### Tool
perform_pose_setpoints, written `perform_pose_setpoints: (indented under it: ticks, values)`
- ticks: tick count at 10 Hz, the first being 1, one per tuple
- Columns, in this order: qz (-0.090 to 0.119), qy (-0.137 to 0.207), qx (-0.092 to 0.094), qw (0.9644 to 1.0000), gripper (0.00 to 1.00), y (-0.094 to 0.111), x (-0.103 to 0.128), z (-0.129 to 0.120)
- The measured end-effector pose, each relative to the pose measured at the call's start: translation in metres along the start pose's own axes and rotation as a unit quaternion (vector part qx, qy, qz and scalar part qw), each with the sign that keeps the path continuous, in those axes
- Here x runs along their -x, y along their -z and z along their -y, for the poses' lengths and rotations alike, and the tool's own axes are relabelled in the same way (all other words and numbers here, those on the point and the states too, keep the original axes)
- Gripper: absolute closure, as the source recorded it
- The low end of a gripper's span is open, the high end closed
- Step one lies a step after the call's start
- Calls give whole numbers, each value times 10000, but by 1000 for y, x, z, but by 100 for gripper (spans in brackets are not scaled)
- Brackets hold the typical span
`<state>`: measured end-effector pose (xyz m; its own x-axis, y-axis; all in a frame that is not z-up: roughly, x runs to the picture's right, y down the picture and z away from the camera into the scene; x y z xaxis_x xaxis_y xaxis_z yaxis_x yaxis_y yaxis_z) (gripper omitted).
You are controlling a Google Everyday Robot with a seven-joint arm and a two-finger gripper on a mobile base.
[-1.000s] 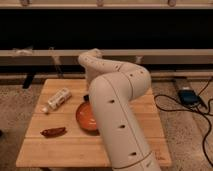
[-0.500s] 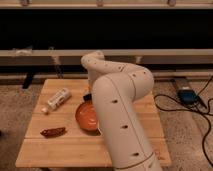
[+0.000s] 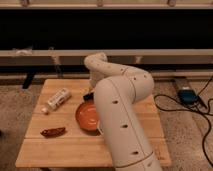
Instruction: Place the eraser in the ceramic cup
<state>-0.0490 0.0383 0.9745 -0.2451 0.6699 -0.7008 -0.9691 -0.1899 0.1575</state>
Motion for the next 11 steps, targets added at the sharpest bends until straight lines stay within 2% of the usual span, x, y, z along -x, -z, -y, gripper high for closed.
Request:
perform_pose_setpoints:
  ticks: [4, 7, 8, 11]
  values:
    - [-34, -216, 32, 9998, 36, 2, -2, -5]
    - [0, -111, 88, 9999, 62, 9, -5, -15]
    - [47, -37, 147, 9999, 74, 13, -5, -17]
    - [184, 134, 274, 9994, 99, 22, -5, -20]
